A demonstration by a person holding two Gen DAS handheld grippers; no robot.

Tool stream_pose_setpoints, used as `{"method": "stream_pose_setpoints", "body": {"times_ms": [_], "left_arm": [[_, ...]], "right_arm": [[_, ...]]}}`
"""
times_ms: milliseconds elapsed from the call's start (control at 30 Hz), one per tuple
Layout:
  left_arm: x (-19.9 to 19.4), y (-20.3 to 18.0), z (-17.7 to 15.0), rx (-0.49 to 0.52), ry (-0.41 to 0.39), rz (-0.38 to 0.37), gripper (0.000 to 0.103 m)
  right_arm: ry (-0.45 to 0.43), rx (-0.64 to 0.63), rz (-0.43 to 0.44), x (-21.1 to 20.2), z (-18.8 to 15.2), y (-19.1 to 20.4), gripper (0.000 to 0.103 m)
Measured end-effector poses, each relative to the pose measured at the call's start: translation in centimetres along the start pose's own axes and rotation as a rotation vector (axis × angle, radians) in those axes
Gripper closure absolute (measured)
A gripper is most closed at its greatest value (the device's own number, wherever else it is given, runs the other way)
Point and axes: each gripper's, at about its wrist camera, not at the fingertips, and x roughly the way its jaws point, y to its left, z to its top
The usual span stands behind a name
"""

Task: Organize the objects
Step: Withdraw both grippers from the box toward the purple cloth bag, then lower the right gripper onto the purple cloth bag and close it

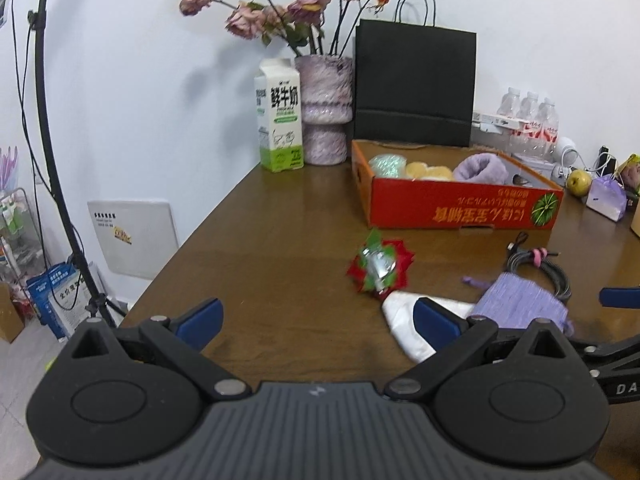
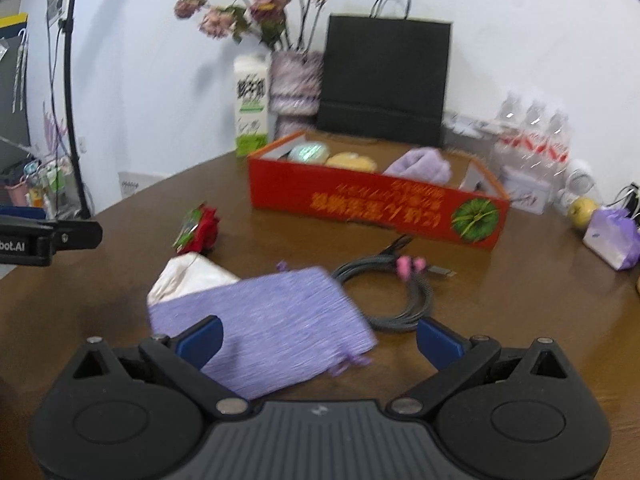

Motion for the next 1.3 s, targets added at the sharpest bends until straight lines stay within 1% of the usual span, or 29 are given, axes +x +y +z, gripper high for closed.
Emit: {"method": "stream_pose_setpoints", "body": {"times_ms": [300, 467, 733, 833, 1000, 1067, 1133, 1200, 1233, 1267, 1300], "left_arm": [[0.3, 2.8, -1.4, -0.048, 0.024, -0.017, 0.000], [0.4, 3.7, -1.8, -0.063, 0.028, -0.034, 0.000], [0.0, 4.4, -2.3, -0.082, 0.025, -0.057, 0.000], [0.0, 4.6, -2.3, -0.087, 0.027, -0.056, 0.000], [0.0, 4.7, -2.5, -0.095, 0.039, -0.042, 0.000], [0.0, 4.6, -2.5, -0.096, 0.045, -0.040, 0.000], [0.0, 4.3, -2.5, -0.091, 0.047, -0.040, 0.000], [-0.1, 4.0, -2.5, -0.083, 0.046, -0.040, 0.000], [-0.2, 3.7, -2.5, -0.079, 0.046, -0.040, 0.000], [-0.3, 3.6, -2.5, -0.075, 0.045, -0.039, 0.000], [-0.4, 3.4, -2.4, -0.072, 0.045, -0.038, 0.000]], "right_arm": [[0.064, 0.002, 0.052, 2.6, 0.9, 3.5, 0.000], [0.128, 0.021, 0.039, 4.4, 0.6, 3.8, 0.000], [0.089, 0.030, 0.066, 4.1, -0.1, 3.1, 0.000], [0.081, 0.031, 0.062, 3.9, -0.1, 2.9, 0.007], [0.060, 0.030, 0.058, 3.0, -0.6, 2.0, 0.030], [0.056, 0.022, 0.060, 2.7, -0.7, 1.8, 0.036], [0.049, 0.000, 0.073, 2.4, -0.8, 2.0, 0.047], [0.040, -0.024, 0.101, 2.0, -0.9, 2.4, 0.073], [0.037, -0.036, 0.115, 1.9, -1.0, 2.6, 0.080], [0.034, -0.045, 0.122, 1.8, -1.0, 2.8, 0.092], [0.034, -0.043, 0.125, 1.7, -1.1, 2.8, 0.099]]}}
